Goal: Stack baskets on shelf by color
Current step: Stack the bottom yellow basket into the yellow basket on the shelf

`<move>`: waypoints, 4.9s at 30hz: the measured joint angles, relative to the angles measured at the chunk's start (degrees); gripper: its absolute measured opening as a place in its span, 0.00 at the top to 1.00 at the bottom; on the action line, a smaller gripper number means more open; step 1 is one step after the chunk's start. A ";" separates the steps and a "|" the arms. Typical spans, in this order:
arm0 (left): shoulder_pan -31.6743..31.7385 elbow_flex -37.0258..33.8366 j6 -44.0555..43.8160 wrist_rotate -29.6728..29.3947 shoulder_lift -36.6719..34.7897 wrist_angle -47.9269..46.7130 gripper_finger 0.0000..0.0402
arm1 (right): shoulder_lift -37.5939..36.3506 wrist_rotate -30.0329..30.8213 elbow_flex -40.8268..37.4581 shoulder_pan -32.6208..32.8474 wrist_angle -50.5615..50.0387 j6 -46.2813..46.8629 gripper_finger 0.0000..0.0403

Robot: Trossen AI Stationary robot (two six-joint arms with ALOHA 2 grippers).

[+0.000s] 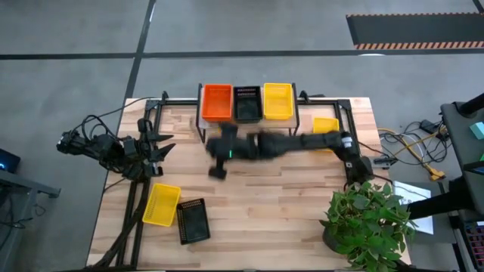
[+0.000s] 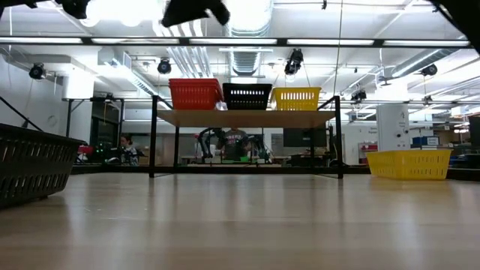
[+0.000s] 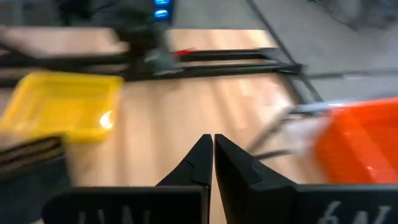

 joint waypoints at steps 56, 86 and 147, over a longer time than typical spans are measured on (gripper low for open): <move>-9.92 10.77 -48.73 19.80 40.59 9.84 0.74 | -13.62 10.75 -60.13 23.67 64.00 -26.54 0.98; -33.21 38.58 -73.71 39.25 67.21 -87.43 0.71 | -16.59 10.36 -63.64 22.70 60.34 -22.98 0.98; -9.80 86.05 -37.20 3.26 74.71 -95.47 1.00 | -49.89 8.26 -81.80 16.99 61.17 -27.11 0.98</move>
